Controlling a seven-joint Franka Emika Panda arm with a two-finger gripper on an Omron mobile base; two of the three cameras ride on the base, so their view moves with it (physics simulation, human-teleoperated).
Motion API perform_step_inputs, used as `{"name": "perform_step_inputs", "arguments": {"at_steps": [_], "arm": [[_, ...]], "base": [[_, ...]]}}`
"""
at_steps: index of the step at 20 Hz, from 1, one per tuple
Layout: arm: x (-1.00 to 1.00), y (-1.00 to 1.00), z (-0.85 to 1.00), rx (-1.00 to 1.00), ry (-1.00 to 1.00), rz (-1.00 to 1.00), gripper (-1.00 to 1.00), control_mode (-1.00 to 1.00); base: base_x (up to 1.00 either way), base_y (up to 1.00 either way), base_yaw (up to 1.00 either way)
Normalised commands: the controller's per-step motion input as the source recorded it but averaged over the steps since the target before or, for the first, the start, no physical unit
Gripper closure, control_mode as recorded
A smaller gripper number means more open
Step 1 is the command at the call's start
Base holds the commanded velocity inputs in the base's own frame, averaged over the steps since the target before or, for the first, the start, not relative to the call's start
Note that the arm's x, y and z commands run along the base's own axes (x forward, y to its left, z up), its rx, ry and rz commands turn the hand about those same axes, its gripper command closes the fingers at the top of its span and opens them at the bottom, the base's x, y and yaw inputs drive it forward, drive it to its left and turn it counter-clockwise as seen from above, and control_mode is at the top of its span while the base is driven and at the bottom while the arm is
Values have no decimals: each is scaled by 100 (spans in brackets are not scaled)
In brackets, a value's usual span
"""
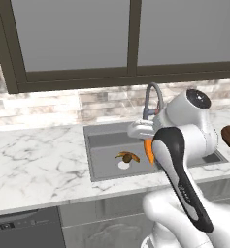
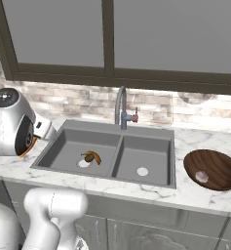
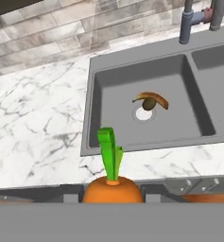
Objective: There is a mixed pile of frozen fruits and vegetables on the counter. Locate all the frozen vegetables and place the items in a bowl on the counter. Take all the frozen fruits and defrost them in a running sink.
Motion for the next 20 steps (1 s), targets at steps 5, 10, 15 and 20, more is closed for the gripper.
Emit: {"name": "perform_step_inputs", "arguments": {"at_steps": [5,10,15,20], "arm": [[-55,-66,3,-3,3,-4,100,-100],[-58,-78,5,-4,1,-5,100,-100],[-38,-76,8,-6,9,-10,100,-100],[-14,-78,1,-2,14,-11,100,-100]], "base": [[0,0,0],[0,0,0],[0,0,0],[0,0,0]]}}
